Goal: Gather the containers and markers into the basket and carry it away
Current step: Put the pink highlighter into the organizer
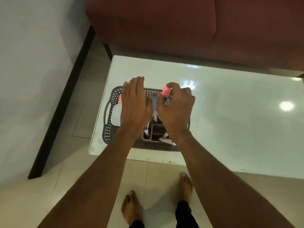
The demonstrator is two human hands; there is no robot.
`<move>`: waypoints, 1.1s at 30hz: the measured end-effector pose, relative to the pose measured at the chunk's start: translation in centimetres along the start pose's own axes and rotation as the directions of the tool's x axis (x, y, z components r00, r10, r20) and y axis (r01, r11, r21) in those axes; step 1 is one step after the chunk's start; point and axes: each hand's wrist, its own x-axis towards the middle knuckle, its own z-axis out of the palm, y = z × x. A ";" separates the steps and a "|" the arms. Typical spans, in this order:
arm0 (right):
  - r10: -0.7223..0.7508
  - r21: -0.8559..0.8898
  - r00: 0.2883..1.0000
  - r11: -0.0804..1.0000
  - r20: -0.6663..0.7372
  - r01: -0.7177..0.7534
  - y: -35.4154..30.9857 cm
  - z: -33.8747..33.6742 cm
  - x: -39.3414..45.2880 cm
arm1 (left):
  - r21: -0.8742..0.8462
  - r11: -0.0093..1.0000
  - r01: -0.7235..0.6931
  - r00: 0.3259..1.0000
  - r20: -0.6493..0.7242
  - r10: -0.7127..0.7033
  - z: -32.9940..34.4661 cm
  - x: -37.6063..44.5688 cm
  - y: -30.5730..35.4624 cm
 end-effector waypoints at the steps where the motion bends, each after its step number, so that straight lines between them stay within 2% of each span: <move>1: 0.011 -0.034 1.000 0.999 -0.005 -0.011 -0.5 0.1 -1.1 | -0.008 1.000 0.018 1.000 0.008 -0.017 -0.4 -0.5 -0.7; 9: 0.065 -0.213 0.998 0.975 -0.023 -0.068 -0.7 0.2 -8.3 | -0.090 0.995 0.053 0.998 0.038 -0.049 -1.4 -5.3 -3.1; 12: 0.081 -0.277 0.996 0.959 0.036 -0.068 0.0 0.7 -9.6 | -0.073 0.995 0.068 0.995 0.074 -0.063 -1.2 -6.2 -3.8; 15: 0.079 -0.426 0.990 0.904 0.120 -0.021 1.0 1.6 -10.4 | -0.043 0.996 0.080 0.992 0.098 -0.076 -0.8 -7.1 -4.3; 18: 0.087 -0.501 0.987 0.865 0.135 -0.008 1.6 2.2 -10.6 | -0.024 0.998 0.056 0.991 0.123 -0.053 -0.4 -8.1 -4.6; 33: 0.031 -0.519 0.985 0.852 0.169 0.062 2.3 2.7 -10.6 | -0.032 0.998 0.057 0.978 0.202 -0.049 0.4 -9.6 -4.9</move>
